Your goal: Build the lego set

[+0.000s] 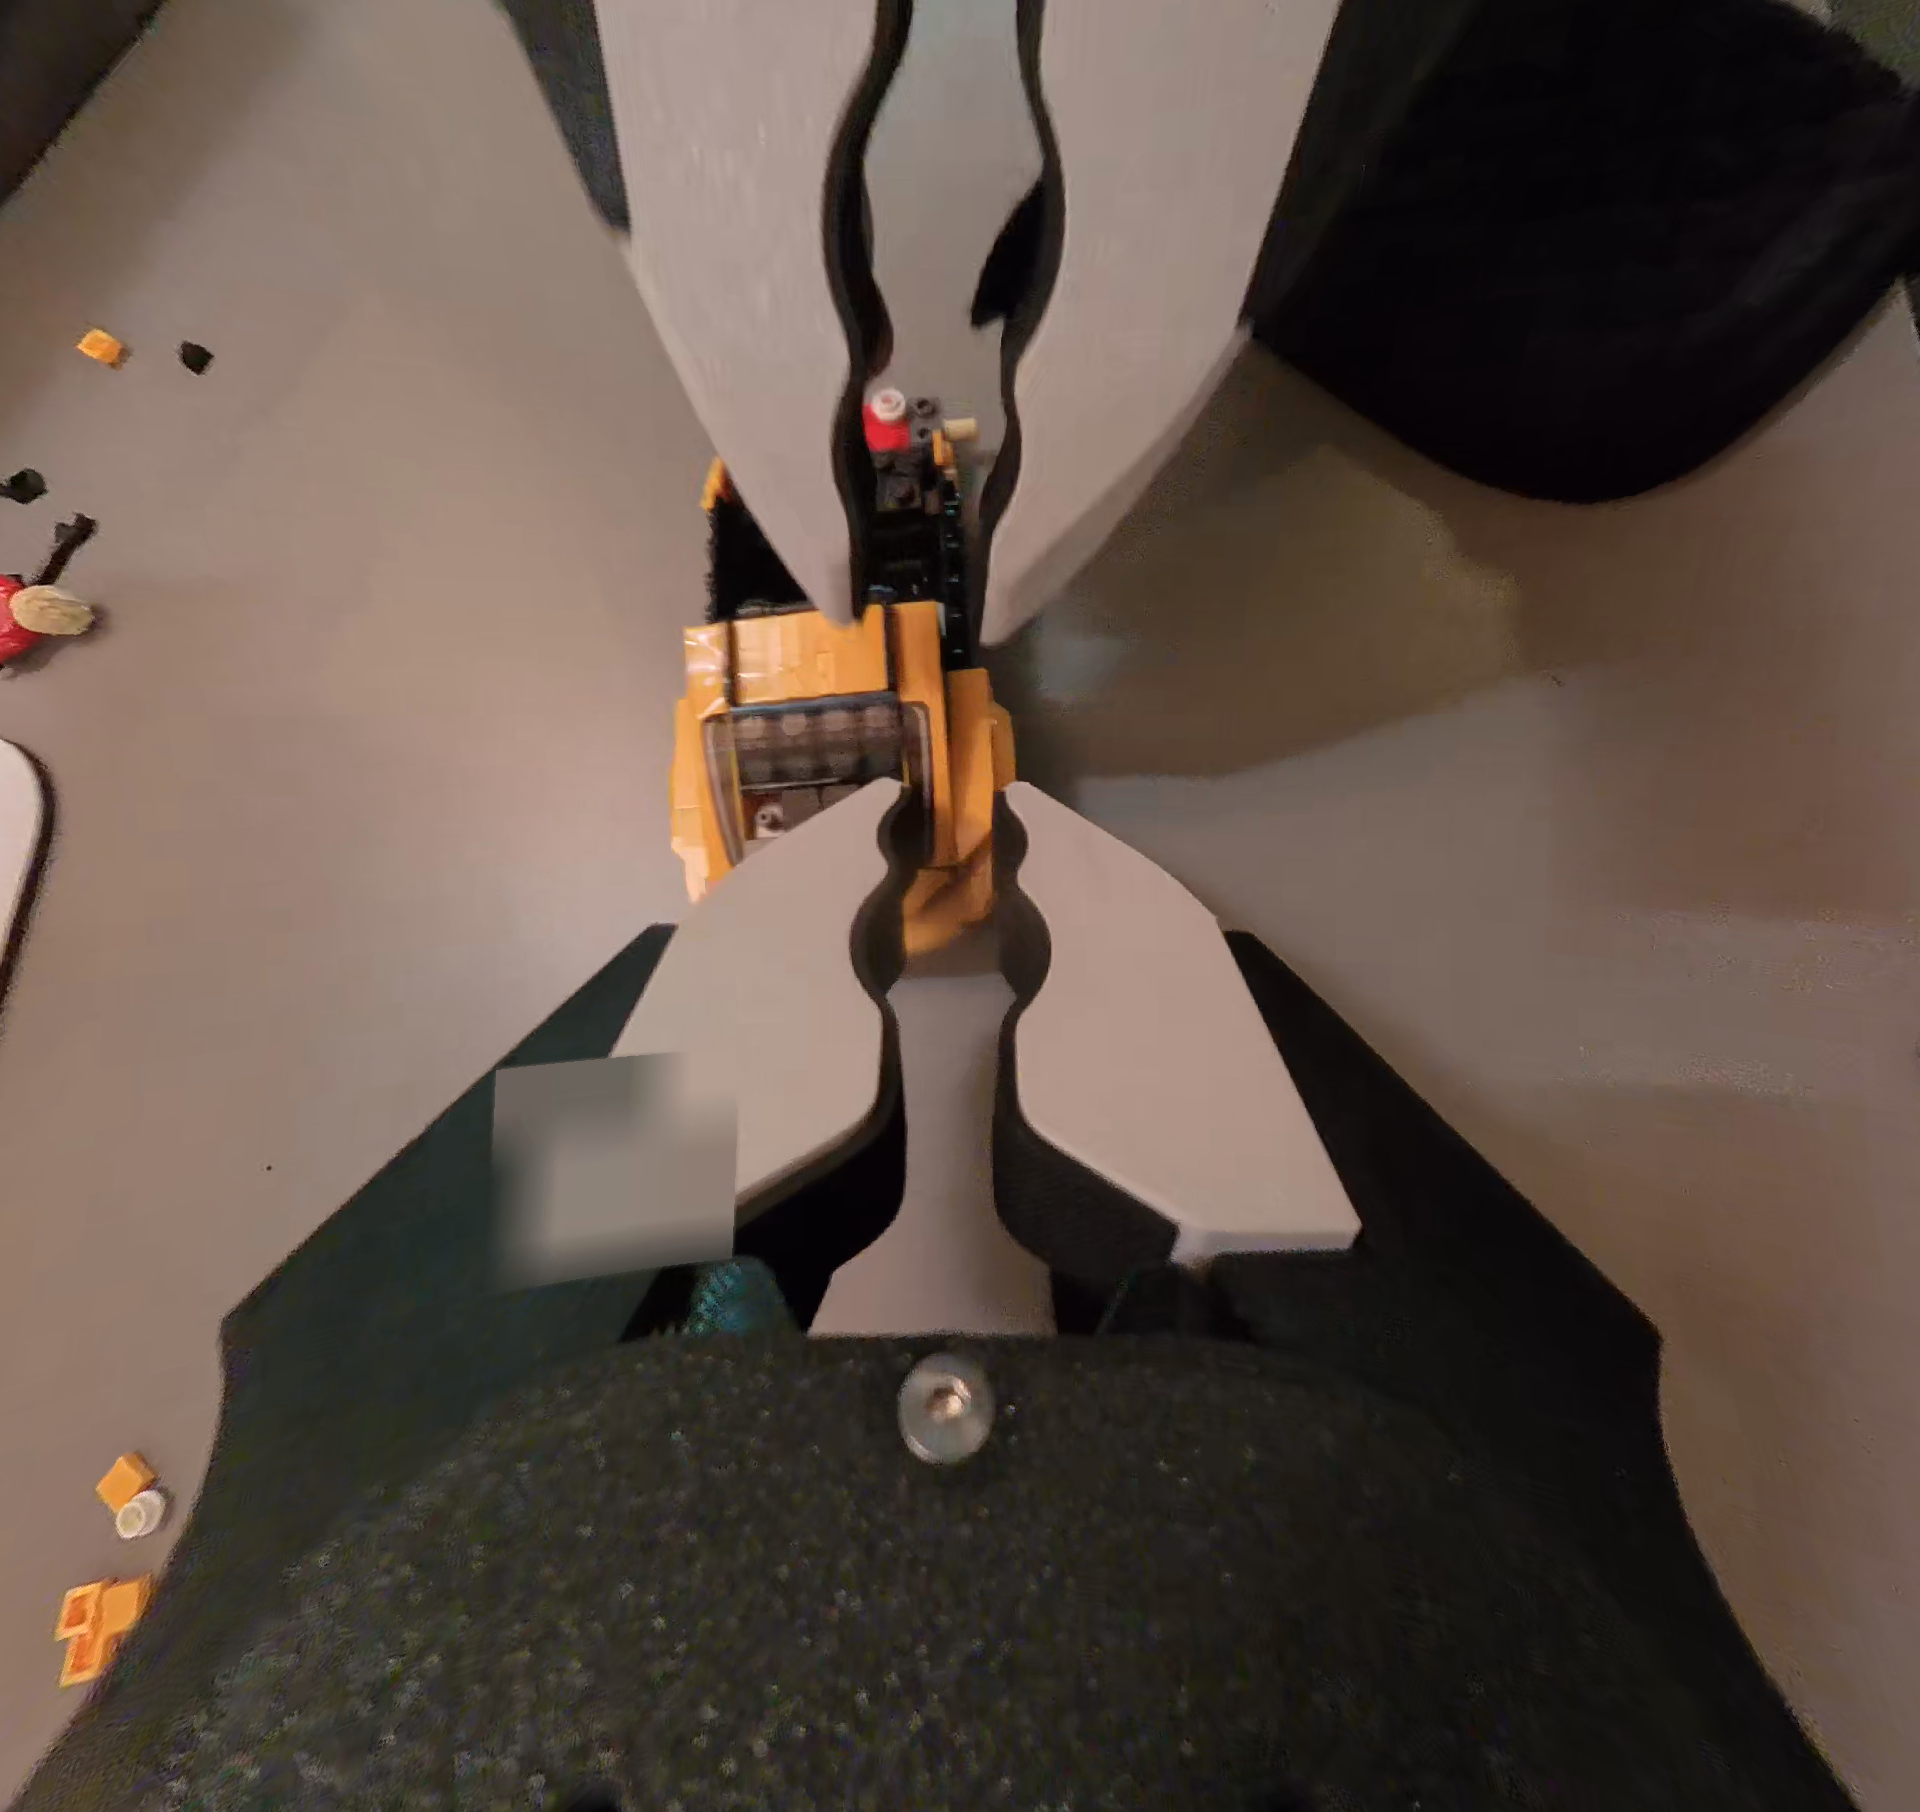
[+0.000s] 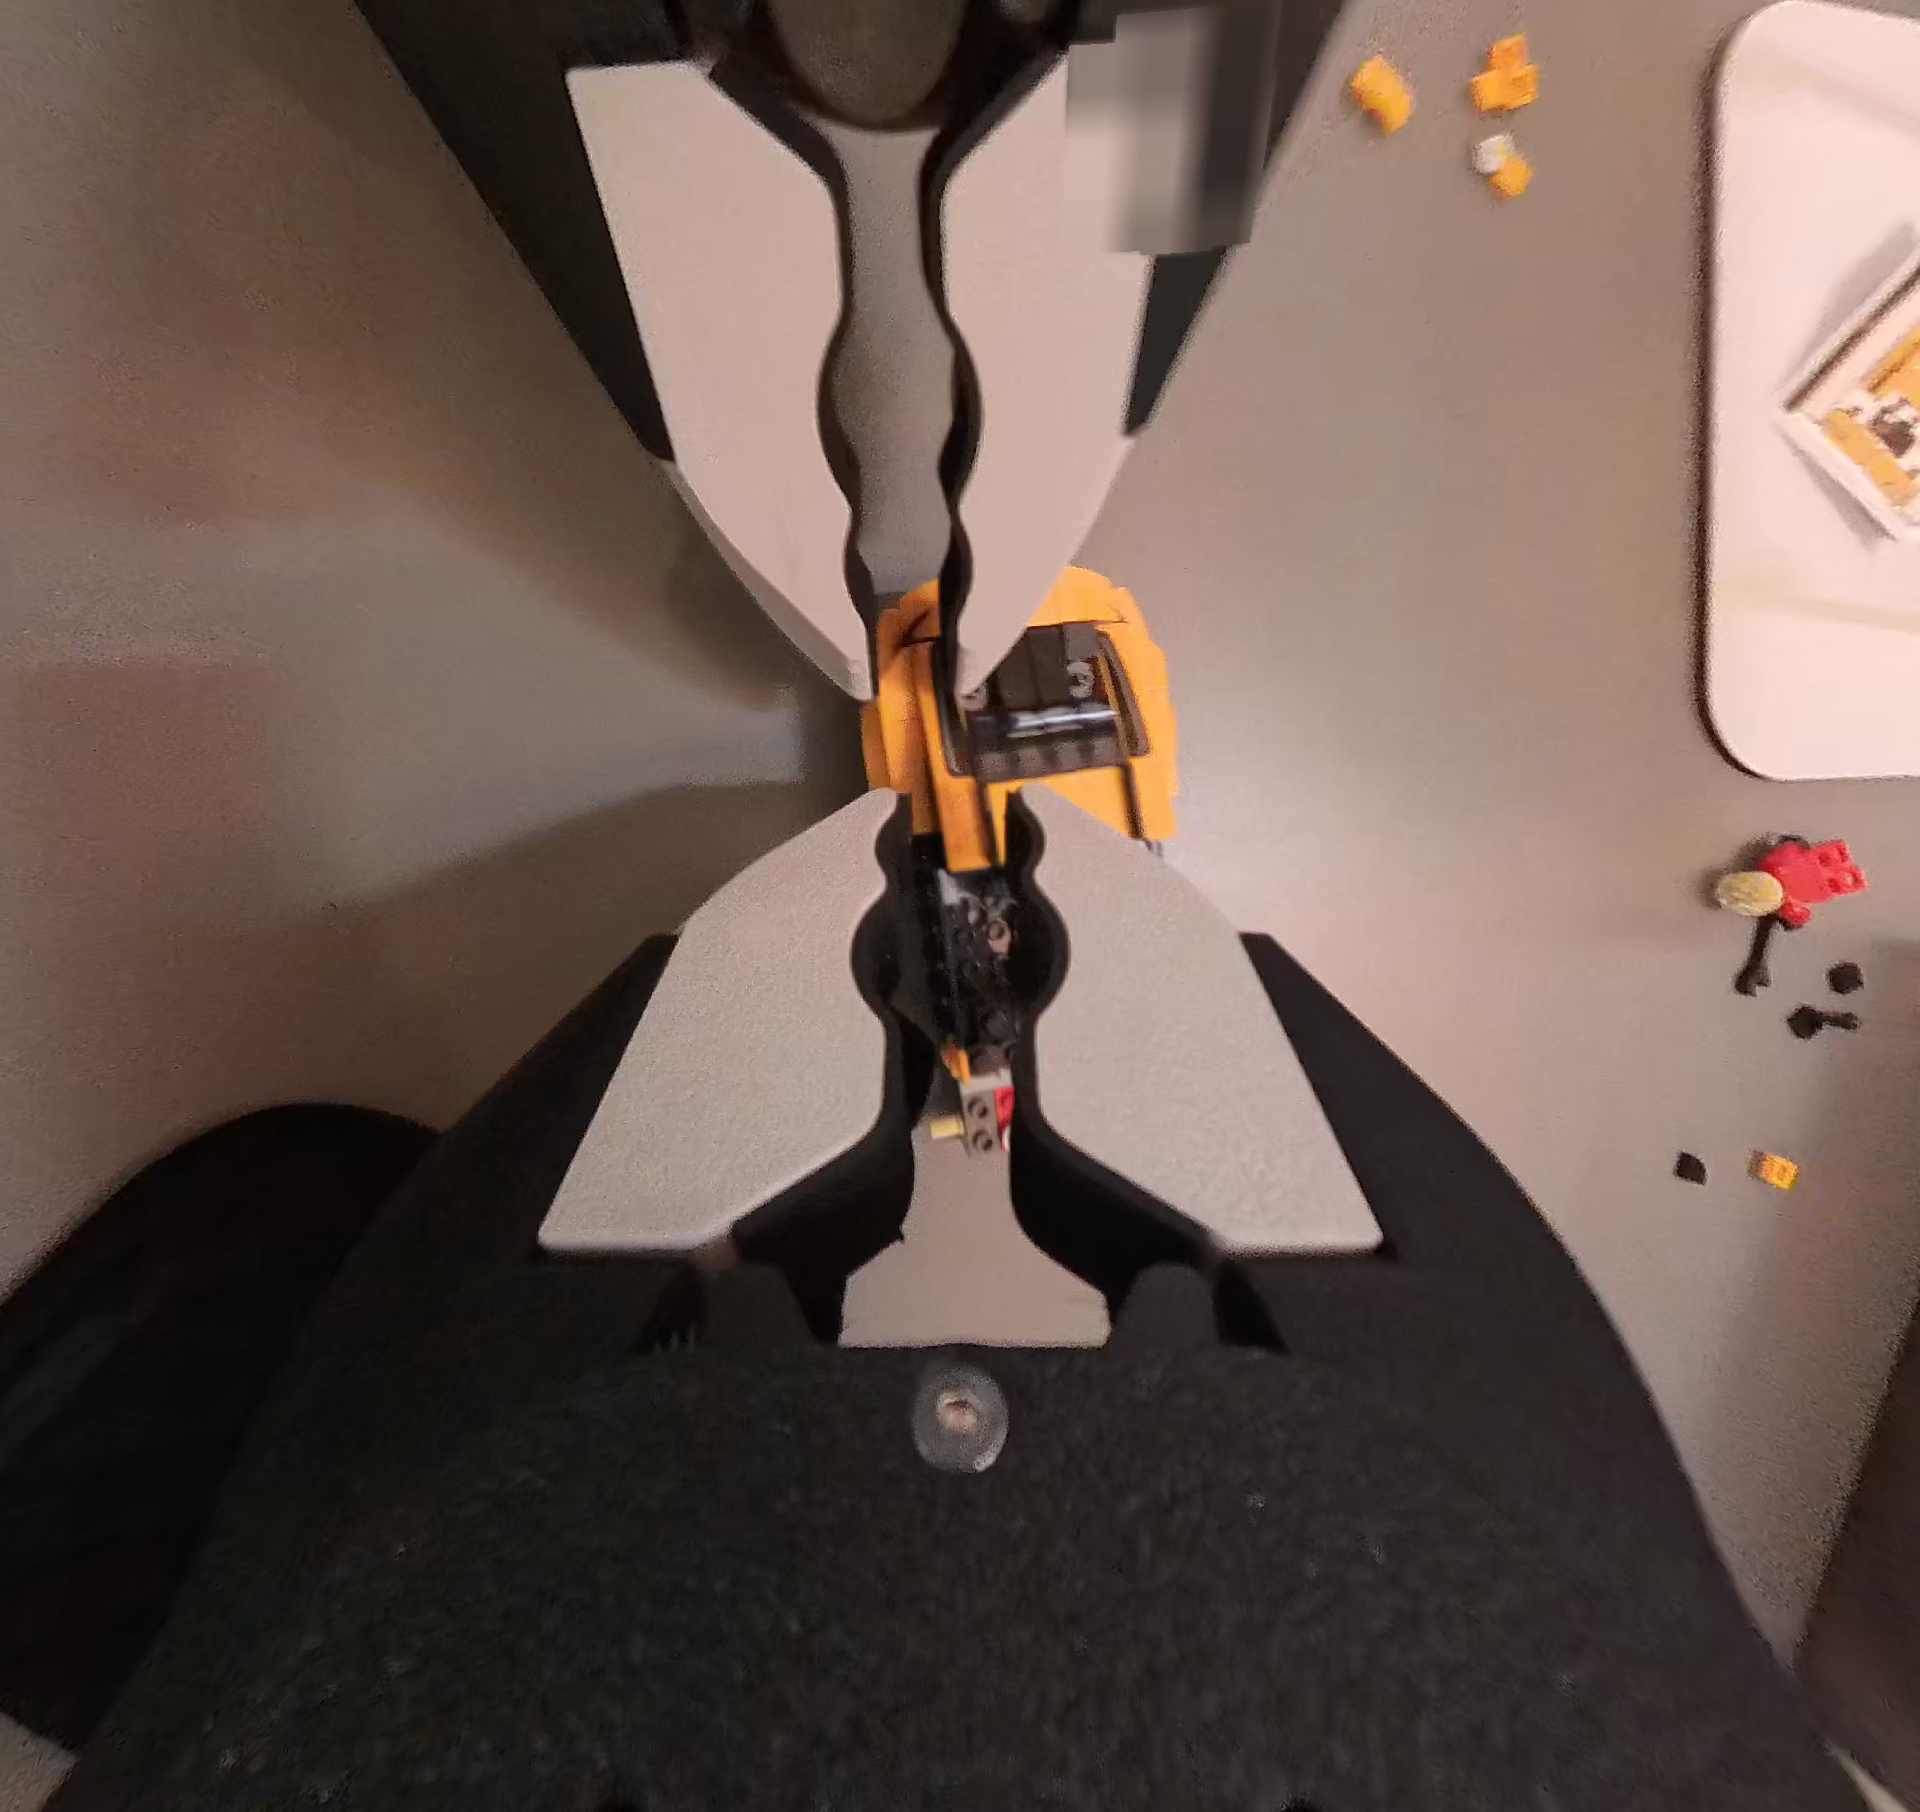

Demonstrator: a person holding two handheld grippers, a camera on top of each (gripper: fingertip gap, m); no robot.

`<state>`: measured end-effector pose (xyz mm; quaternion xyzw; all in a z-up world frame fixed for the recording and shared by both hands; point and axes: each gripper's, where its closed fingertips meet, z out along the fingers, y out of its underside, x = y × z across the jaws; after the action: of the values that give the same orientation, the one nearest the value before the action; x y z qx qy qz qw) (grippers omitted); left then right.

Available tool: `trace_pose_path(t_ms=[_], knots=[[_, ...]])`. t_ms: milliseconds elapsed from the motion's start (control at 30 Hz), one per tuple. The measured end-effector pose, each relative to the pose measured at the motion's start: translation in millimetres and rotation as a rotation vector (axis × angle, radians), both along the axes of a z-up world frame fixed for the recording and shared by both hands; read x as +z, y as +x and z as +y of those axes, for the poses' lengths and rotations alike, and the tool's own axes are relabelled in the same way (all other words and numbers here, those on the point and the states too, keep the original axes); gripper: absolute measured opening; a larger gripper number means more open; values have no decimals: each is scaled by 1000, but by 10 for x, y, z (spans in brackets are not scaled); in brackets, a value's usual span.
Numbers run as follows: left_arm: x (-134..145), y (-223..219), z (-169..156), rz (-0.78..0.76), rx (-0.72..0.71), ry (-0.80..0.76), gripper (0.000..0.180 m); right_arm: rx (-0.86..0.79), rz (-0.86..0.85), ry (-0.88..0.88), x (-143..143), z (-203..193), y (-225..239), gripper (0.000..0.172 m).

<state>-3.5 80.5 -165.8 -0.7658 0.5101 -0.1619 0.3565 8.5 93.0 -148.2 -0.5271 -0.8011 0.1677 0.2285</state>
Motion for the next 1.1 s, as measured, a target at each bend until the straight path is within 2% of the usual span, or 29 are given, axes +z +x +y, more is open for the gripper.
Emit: trace_pose_path(t_ms=[67,133,333,467,567,600,667,733,833,967,1067,1100], knots=[[57,-41,39,-38,23,-1,17,-34,31,-11,87,125,92,22],[96,-99,102,-59,50,23,25,-61,38,8,55,267,235,32],[32,-51,208,-58,73,37,75,-112,90,-68,-280,475,504,66],[-130,-29,268,25,82,8,100,-86,108,-115,-415,515,506,87],[-268,-6,303,86,82,-31,100,-51,110,-140,-488,505,416,88],[-317,-1,288,110,69,-50,95,-36,109,-146,-506,497,383,84],[-341,12,291,106,68,-65,81,-3,110,-162,-516,468,338,65],[-332,3,291,80,70,-85,81,9,108,-180,-505,473,319,64],[-263,29,233,-54,75,-186,81,10,90,-278,-402,424,319,63],[-72,114,67,-327,74,-454,80,-9,39,-529,-113,315,366,62],[88,135,-27,-523,83,-666,80,14,53,-557,20,277,372,64],[132,126,-38,-585,97,-731,80,31,78,-560,76,245,364,59]])
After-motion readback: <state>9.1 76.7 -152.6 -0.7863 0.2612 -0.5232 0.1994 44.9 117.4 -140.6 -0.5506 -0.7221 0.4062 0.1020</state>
